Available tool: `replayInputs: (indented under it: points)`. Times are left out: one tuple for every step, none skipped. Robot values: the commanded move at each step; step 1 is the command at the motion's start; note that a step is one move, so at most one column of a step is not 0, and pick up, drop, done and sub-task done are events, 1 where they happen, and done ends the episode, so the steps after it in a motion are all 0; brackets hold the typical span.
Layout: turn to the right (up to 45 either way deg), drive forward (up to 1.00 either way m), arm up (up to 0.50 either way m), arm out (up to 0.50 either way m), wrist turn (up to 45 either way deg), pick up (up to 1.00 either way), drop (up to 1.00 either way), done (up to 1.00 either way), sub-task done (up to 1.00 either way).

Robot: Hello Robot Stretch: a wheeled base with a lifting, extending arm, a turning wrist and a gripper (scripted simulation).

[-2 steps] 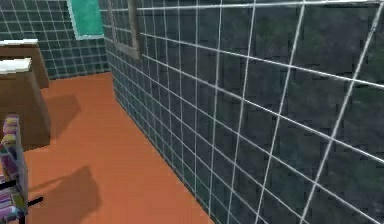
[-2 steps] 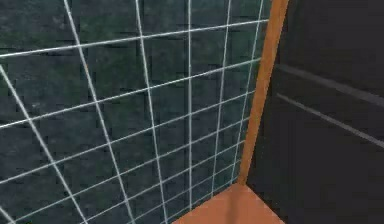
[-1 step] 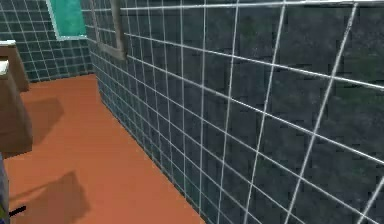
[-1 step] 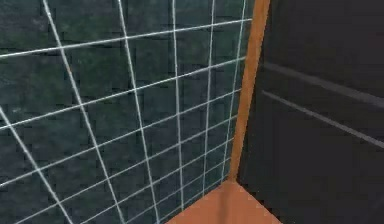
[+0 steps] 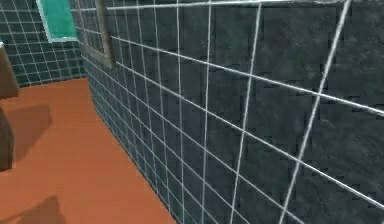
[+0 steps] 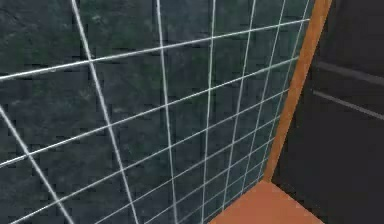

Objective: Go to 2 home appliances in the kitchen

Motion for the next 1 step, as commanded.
replayInputs:
  points:
    - [-36.0,0.0,0.0,0.0,0.0,0.0,0.0,0.0,0.0]
